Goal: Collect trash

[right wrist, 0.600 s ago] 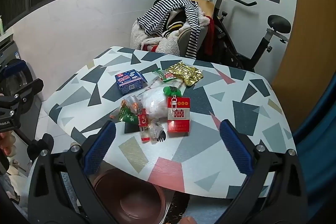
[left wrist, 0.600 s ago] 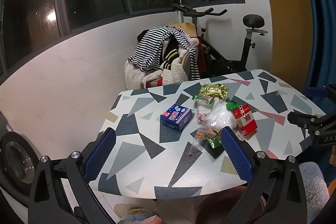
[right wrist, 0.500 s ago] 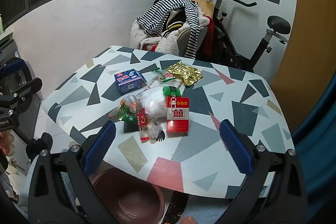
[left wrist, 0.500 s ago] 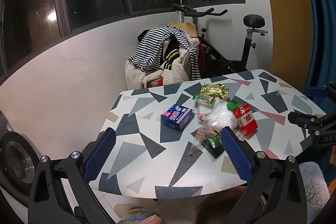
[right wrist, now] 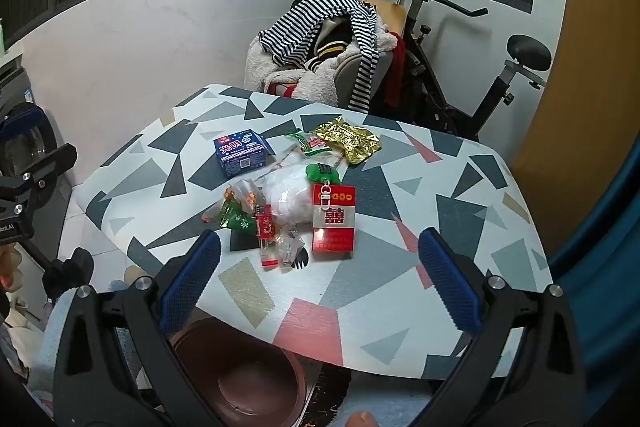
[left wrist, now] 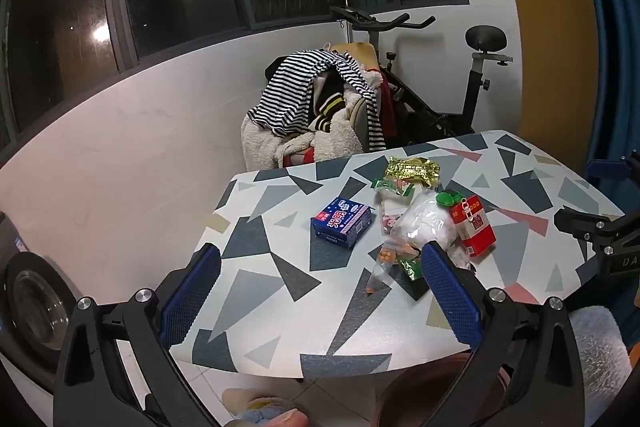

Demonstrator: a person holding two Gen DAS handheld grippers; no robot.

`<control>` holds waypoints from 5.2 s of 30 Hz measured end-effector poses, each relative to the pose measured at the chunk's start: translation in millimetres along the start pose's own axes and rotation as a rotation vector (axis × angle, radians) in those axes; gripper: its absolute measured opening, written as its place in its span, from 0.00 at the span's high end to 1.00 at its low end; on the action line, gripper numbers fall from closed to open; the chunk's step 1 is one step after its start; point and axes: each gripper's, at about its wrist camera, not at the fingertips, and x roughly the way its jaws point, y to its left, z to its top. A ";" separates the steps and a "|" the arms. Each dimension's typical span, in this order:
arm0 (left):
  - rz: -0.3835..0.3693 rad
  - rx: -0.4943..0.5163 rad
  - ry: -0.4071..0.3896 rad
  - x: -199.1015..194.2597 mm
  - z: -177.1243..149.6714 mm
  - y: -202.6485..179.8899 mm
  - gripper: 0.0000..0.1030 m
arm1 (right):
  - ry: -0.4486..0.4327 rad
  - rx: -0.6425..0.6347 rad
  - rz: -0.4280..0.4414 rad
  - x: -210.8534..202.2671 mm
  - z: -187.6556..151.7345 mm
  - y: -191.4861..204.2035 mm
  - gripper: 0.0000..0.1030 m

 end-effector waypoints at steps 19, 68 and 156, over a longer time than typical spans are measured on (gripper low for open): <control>0.002 0.002 -0.003 1.4 -3.5 1.3 0.05 | 0.001 -0.006 -0.007 -1.6 2.1 0.4 0.05; -0.057 -0.015 0.010 0.6 -9.7 2.0 0.05 | 0.004 0.005 -0.010 1.5 -7.3 -8.6 0.05; -0.357 -0.350 0.285 152.5 -64.3 16.9 0.19 | 0.215 -0.053 0.076 178.4 -2.6 -47.6 0.44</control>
